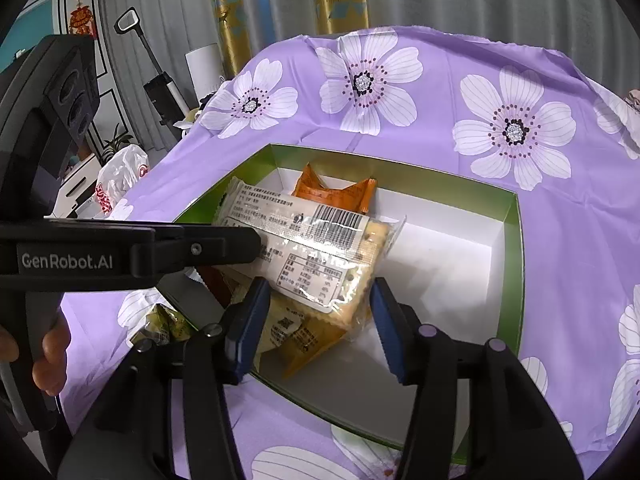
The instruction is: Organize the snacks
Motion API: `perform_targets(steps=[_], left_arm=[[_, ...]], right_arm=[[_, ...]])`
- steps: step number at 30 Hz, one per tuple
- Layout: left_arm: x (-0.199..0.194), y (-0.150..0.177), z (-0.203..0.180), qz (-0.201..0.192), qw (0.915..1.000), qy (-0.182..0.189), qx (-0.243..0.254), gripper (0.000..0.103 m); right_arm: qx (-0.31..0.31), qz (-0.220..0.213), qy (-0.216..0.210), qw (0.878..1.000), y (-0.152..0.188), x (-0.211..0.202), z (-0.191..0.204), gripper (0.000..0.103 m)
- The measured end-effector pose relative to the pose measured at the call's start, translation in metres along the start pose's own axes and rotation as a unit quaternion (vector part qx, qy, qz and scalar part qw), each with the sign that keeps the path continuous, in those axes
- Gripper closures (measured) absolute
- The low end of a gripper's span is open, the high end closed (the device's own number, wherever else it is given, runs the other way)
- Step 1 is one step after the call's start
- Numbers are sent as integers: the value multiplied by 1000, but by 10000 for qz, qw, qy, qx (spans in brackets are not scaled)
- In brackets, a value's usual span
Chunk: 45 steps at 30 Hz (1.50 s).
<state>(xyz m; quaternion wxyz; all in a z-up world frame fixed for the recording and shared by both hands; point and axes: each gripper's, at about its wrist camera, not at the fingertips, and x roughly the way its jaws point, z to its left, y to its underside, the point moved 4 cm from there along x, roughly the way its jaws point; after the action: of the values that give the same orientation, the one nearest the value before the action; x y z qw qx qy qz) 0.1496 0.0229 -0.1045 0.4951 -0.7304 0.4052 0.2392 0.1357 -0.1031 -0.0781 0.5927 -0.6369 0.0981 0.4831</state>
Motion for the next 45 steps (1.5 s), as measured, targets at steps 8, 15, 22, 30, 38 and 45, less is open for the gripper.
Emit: perform_targets(steps=[8,15,22,30,38,45], left_arm=[[-7,0,-2,-98,10000,9,-11,33],[-47,3,-1,-490,9986,-110,137,19],[-89,21,31,-688,9973,-209,-153,16],[-96,62,64,-460,9971,-181,-583,2],[-62,94,73,-32,9969,-31,-789,2],[-40,96,65,134,9990,12,-419,2]], right_arm=[[58,-13,54,10000,-1,-8,3,41],[48,-323,60,9994,0,-46,18,32],[-162,-352,-219,9990,13,-69,53,11],[-280,180,-627,9975,45,-51,91,8],[-282,585,-773,9949,67,-14,107,8],[-138,721,-902,9932,69,16,107,8]])
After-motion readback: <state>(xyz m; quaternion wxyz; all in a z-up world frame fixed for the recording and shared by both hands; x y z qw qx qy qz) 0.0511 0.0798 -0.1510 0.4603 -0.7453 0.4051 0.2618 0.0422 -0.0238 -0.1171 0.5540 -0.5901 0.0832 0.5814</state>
